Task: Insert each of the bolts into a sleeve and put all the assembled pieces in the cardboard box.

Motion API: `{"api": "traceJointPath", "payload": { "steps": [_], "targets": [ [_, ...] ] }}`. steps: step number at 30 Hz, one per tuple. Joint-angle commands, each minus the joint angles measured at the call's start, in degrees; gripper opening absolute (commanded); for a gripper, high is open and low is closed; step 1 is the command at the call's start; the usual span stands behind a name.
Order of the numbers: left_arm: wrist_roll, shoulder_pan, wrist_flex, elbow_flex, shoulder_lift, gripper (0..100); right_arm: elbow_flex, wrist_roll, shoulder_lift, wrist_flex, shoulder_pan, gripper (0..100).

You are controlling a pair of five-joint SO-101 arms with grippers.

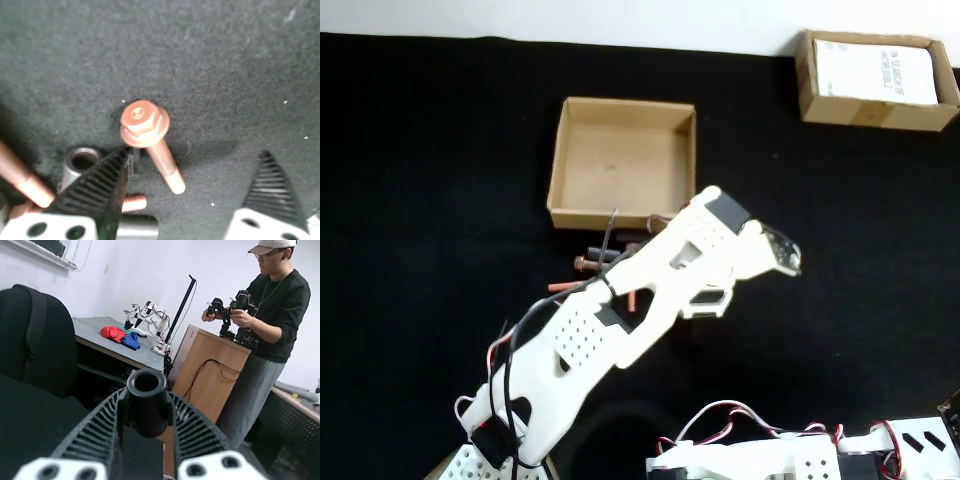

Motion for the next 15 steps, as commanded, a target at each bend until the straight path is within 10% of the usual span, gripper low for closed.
{"api": "traceJointPath", "payload": {
  "steps": [1, 15],
  "targets": [
    [0.00, -1.01, 0.53, -2.24, -0.13, 38, 7.52, 1.23, 0.13, -1.54, -0.40, 0.8],
    [2.64, -5.93, 0.18, -10.07, 0.75, 38, 7.25, 1.41, 0.13, -1.54, -0.48, 0.8]
  ]
}}
